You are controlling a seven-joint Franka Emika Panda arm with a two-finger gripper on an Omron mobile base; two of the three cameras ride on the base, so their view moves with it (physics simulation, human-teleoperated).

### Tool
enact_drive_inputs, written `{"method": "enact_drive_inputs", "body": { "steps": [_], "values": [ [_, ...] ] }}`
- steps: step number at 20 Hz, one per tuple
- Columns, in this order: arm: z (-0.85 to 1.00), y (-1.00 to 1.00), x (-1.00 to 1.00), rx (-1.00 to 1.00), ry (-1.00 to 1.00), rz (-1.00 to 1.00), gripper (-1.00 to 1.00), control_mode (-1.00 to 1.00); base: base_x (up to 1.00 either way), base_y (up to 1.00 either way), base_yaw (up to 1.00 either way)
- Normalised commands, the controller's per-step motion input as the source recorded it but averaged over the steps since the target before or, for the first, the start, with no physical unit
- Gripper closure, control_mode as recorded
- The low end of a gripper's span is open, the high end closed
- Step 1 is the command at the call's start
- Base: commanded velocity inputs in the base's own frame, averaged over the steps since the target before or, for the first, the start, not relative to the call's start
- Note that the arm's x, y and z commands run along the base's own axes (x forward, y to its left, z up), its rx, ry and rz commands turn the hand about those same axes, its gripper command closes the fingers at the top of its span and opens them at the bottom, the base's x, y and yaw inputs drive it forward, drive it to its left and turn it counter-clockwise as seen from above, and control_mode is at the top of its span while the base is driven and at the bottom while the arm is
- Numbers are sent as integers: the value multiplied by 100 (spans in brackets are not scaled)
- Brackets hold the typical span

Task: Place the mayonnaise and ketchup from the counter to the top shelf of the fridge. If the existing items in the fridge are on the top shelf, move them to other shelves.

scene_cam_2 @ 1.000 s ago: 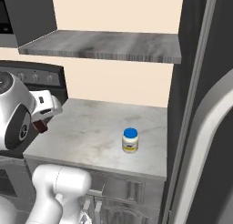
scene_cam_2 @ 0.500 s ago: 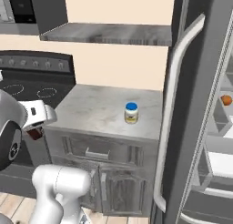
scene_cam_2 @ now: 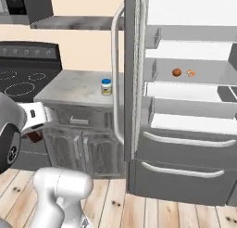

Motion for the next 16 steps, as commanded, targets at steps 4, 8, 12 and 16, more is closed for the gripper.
{"method": "enact_drive_inputs", "body": {
  "steps": [4,8,12,16],
  "values": [
    [0,0,0,0,0,0,100,100,-83,-100,-36],
    [0,0,0,0,0,0,100,100,-4,-100,-41],
    [0,0,0,0,0,0,100,100,42,-100,-34],
    [0,0,0,0,0,0,100,100,84,-80,-10]
  ]
}}
